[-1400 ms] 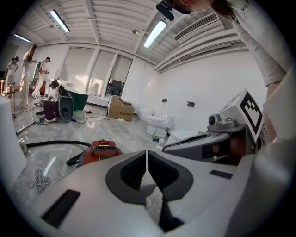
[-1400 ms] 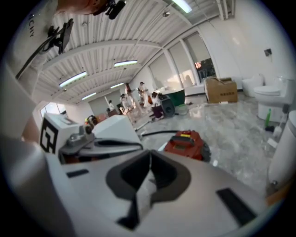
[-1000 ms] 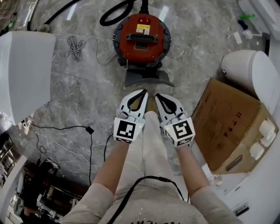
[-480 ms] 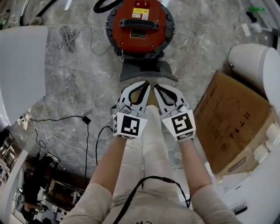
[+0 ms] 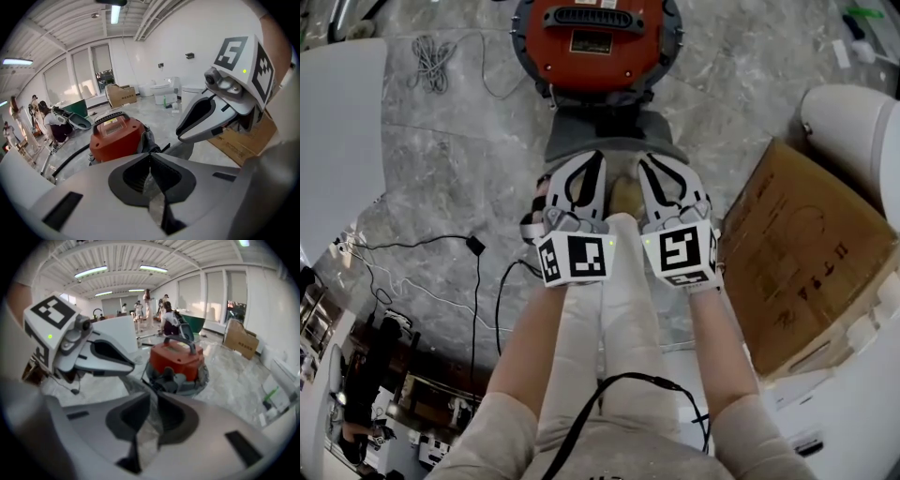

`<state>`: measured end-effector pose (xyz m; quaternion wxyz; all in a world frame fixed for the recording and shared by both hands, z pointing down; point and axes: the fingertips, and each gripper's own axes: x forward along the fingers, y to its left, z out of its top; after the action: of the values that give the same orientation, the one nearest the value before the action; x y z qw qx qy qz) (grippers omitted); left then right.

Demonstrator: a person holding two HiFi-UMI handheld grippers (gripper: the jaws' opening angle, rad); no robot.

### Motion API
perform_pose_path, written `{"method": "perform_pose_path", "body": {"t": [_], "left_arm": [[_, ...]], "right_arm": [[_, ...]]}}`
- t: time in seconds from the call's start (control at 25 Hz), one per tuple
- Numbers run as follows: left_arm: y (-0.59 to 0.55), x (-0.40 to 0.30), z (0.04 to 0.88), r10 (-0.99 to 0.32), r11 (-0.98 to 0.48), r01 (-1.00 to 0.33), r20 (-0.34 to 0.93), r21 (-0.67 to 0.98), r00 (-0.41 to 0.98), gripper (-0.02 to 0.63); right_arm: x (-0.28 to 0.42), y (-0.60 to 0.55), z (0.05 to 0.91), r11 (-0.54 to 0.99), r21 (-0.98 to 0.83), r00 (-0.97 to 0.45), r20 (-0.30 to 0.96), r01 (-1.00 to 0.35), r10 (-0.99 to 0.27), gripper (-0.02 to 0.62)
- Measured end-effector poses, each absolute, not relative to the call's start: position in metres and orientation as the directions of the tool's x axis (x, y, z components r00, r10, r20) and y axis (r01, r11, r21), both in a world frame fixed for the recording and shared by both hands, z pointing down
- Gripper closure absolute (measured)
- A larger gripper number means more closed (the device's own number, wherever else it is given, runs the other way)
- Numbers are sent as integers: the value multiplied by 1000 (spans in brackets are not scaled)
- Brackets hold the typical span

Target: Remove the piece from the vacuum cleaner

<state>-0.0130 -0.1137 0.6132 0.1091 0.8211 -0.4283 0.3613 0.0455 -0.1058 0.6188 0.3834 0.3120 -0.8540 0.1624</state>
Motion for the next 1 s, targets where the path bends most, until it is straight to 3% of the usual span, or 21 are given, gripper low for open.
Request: {"method": "perform_pose_path", "body": {"t": [0.24,0.52,0.72,1.0], "left_arm": [[-119,-19,629,-589,-650,-734,740,-195,325,581],[-117,-18,644,-488,-742,-642,812,-193,319,440],[-115,-12,662,-370,-807,-579,865,-119,339,374],[-115,-17,679,-268,-871,-483,908,-85,323,370]], "right_arm": [[59,-112,641,786,33,-429,823,-617,-372,497],[67,-114,657,811,6,-404,865,-584,-298,428],[64,-112,669,847,-24,-399,889,-531,-225,387],[59,-115,680,887,-5,-368,911,-462,-186,380]]}}
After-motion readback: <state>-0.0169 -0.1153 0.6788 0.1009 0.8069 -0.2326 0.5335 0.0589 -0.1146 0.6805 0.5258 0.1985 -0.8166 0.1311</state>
